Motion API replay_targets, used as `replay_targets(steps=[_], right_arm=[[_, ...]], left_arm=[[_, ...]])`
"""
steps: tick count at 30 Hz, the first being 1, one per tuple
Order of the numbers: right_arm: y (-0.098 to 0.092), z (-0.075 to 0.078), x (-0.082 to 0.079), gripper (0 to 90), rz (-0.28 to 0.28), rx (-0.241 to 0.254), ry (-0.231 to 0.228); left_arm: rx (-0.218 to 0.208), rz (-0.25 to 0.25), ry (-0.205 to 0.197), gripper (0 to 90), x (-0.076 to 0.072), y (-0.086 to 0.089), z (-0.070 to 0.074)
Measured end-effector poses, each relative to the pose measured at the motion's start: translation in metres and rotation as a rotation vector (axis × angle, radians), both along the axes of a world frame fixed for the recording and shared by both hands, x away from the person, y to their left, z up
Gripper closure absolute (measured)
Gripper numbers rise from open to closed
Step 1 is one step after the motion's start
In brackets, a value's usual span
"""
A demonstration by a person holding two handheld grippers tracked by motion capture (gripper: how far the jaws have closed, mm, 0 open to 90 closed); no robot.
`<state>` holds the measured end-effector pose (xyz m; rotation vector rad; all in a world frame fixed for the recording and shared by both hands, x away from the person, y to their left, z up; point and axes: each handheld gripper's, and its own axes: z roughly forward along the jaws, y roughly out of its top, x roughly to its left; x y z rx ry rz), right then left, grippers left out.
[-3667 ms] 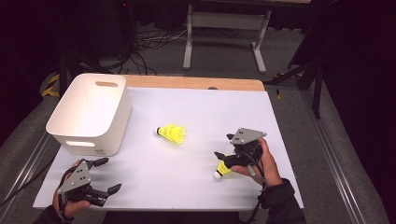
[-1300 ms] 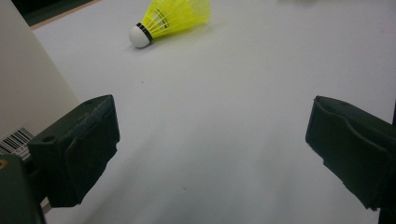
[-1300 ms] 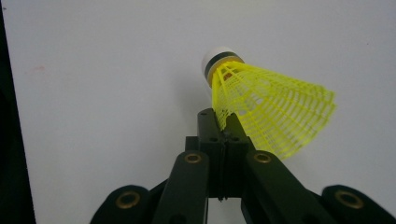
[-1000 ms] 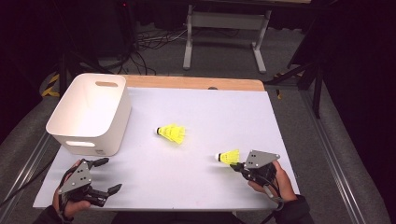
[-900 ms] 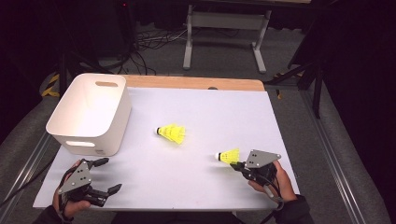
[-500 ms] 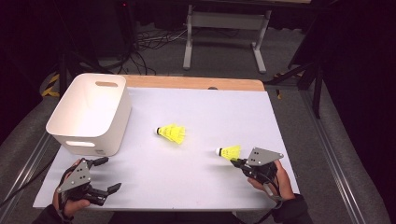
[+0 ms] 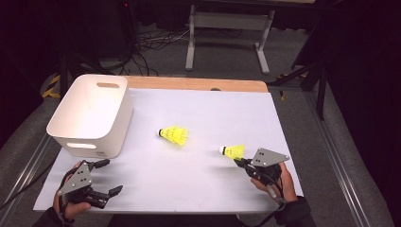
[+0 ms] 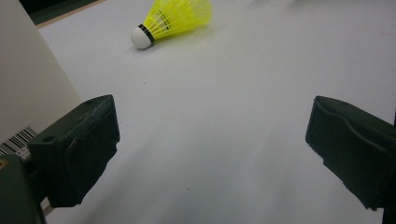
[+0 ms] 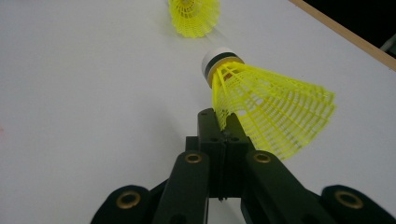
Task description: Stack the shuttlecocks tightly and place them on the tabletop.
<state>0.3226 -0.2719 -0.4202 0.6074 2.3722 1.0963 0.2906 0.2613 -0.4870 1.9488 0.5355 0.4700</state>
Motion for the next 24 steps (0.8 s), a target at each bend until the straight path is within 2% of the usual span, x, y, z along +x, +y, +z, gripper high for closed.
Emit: replay_targets(steps=[11, 15, 24], right_arm=[[0.003, 0.003, 0.003, 90.0, -0.006, 0.021, -0.016], [0.007, 0.003, 0.004, 90.0, 0.001, 0.011, -0.022], [0.014, 0.004, 0.01, 90.0, 0.005, 0.024, -0.028]], left_arm=[[0.001, 0.002, 0.0, 3.6, -0.001, 0.0, 0.0], [0.004, 0.005, -0.001, 3.6, -0.002, 0.001, 0.0], [0.004, 0.009, -0.001, 3.6, -0.002, 0.001, 0.001]])
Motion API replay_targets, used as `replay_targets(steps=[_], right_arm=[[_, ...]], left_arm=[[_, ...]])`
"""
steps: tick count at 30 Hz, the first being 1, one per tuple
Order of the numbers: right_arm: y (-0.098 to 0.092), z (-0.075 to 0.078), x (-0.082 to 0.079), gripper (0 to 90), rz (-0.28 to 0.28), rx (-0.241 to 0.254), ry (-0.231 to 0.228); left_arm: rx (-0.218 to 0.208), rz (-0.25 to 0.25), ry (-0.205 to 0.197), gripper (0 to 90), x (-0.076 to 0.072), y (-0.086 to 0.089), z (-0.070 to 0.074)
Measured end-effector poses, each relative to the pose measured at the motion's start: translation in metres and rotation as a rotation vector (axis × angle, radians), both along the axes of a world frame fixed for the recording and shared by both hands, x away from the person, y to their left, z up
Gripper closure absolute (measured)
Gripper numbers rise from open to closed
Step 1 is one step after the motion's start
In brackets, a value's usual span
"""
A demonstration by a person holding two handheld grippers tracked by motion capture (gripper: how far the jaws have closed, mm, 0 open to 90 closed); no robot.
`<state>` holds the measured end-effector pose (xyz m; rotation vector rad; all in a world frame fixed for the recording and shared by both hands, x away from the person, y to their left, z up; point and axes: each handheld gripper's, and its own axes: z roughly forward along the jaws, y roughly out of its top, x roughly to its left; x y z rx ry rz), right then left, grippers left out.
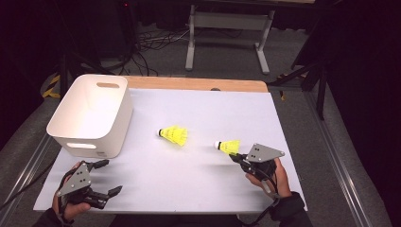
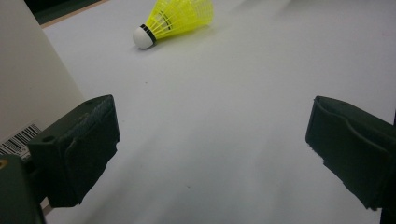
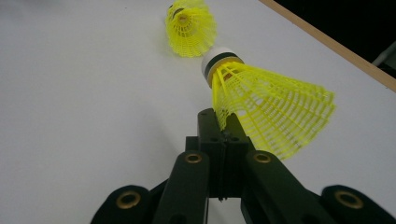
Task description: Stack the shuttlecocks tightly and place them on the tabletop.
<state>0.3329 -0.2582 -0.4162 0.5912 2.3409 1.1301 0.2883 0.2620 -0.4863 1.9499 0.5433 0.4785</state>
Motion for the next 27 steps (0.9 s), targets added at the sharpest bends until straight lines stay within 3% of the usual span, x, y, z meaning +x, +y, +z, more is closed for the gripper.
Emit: replay_targets(steps=[27], right_arm=[[0.028, -0.003, 0.028, 90.0, 0.046, -0.018, 0.017]], left_arm=[[-0.003, 0.015, 0.002, 3.6, -0.004, 0.004, -0.001]])
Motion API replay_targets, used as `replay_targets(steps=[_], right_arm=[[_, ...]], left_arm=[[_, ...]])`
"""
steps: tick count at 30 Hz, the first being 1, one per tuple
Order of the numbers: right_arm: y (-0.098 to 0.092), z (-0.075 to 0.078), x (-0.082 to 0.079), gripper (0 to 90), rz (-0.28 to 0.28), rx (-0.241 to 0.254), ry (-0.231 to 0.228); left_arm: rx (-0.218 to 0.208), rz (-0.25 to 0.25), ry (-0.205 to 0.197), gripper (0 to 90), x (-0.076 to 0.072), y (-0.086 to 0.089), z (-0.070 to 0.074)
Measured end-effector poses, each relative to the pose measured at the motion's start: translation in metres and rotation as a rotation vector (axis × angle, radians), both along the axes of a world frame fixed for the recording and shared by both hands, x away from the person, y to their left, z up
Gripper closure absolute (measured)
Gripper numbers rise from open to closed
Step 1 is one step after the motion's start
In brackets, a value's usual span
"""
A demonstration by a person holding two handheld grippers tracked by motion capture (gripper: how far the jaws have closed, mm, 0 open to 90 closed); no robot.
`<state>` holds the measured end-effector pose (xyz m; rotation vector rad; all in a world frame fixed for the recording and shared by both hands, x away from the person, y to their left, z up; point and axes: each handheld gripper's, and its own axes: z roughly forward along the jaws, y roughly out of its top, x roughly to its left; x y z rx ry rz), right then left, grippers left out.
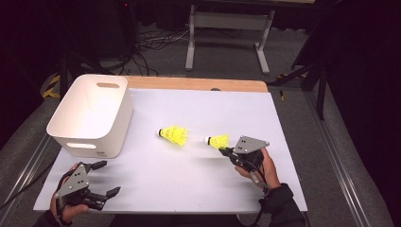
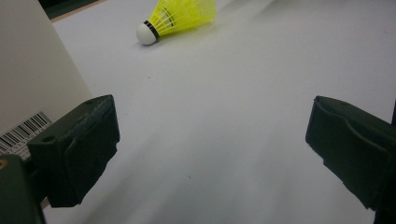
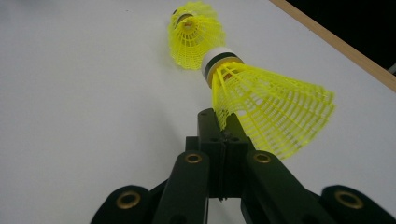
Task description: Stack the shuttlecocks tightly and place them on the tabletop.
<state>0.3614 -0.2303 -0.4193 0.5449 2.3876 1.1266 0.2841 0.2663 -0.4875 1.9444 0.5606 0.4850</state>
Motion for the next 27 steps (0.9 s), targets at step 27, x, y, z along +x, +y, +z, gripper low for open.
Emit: replay_targets(steps=[27], right_arm=[[0.046, -0.012, 0.031, 90.0, 0.026, -0.041, 0.045]], left_arm=[[0.008, -0.017, -0.001, 3.6, 0.002, -0.004, 0.001]])
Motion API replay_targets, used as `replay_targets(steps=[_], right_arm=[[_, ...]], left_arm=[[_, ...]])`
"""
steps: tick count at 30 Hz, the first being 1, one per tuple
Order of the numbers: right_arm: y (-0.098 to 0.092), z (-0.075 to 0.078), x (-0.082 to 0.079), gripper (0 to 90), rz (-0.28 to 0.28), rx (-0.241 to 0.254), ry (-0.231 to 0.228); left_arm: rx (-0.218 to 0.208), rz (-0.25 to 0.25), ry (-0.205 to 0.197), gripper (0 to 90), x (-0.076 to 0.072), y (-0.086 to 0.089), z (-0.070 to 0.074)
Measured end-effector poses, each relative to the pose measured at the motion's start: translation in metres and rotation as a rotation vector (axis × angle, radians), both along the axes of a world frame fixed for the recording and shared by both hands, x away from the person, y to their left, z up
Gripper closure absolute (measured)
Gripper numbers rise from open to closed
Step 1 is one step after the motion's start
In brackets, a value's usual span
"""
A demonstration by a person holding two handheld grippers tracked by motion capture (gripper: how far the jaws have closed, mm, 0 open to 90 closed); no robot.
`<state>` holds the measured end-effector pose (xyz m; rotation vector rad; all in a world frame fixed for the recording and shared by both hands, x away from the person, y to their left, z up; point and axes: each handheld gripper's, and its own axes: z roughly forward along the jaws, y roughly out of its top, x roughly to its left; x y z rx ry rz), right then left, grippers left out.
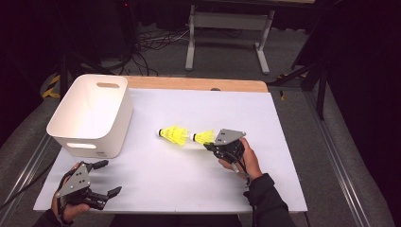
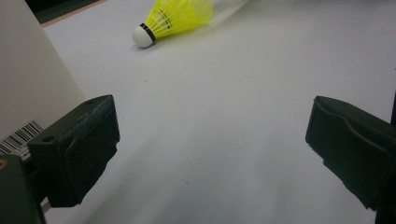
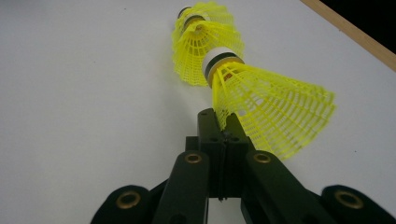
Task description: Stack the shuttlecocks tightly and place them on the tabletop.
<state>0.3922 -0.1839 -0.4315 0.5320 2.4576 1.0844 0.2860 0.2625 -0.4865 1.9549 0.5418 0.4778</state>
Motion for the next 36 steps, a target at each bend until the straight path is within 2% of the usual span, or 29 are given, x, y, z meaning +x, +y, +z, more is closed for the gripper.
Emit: replay_targets(steps=[9, 22, 36], right_arm=[[0.016, -0.007, 0.007, 90.0, -0.007, -0.016, 0.017], [0.029, -0.017, 0.019, 90.0, -0.022, -0.029, 0.044], [0.047, -0.02, 0.027, 89.9, -0.03, -0.027, 0.053]], left_arm=[[-0.004, -0.001, 0.0, 3.6, 0.0, 0.0, 0.0], [-0.008, -0.003, 0.002, 3.7, 0.001, 0.0, 0.0], [-0.011, -0.007, 0.003, 3.8, 0.001, 0.0, 0.0]])
